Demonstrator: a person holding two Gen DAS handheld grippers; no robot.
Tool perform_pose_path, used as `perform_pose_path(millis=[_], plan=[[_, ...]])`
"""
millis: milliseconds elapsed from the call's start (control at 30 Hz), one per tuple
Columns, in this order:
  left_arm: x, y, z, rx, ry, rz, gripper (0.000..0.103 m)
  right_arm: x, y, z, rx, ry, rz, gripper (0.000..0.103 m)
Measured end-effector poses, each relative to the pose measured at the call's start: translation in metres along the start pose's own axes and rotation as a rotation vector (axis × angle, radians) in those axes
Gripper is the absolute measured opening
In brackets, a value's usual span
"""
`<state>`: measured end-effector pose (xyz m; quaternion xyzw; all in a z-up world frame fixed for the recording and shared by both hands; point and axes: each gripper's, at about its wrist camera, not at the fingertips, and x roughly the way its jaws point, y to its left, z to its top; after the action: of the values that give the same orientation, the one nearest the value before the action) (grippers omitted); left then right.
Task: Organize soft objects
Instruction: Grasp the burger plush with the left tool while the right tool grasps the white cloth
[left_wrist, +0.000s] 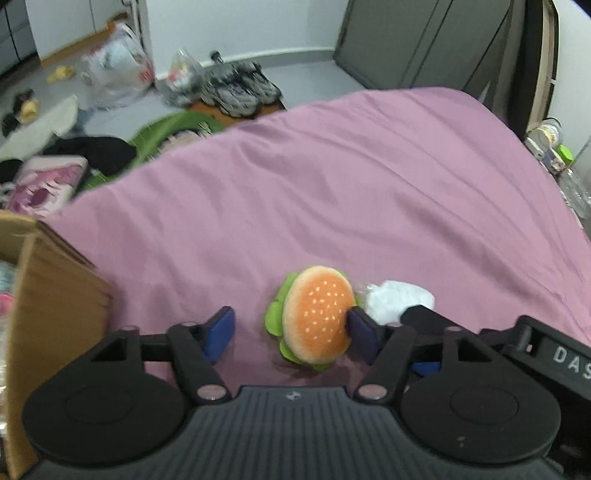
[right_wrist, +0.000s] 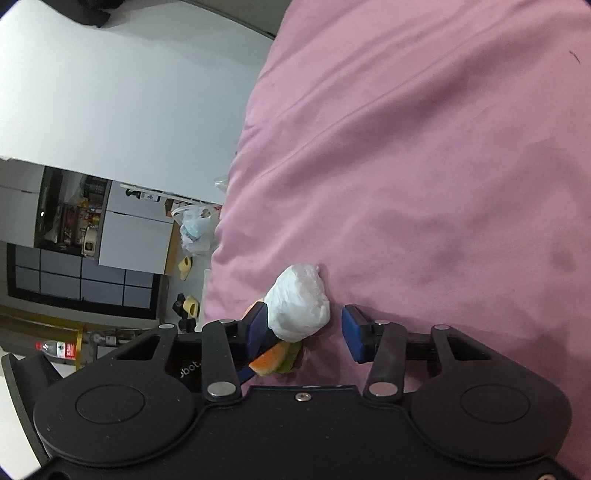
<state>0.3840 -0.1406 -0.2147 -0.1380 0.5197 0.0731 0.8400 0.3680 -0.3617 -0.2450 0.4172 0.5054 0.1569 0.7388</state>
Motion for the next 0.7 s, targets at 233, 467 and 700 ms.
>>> perform_pose_path(millis=[233,467,700], plan=[[-0.009,-0.003,-0.002,-0.013,0.006,-0.054,0.029,0.009,-0.004,0.004,0.005,0.014,0.023,0.042],[-0.021,0.003,-0.001,-0.020,0.003,-0.044,0.027,0.007,-0.005,0.004,-0.011,0.007,0.005,0.035],[-0.053,0.008,-0.006,-0.034,-0.033,-0.067,0.027,-0.006,0.007,-0.003,-0.068,-0.017,-0.052,0.035]])
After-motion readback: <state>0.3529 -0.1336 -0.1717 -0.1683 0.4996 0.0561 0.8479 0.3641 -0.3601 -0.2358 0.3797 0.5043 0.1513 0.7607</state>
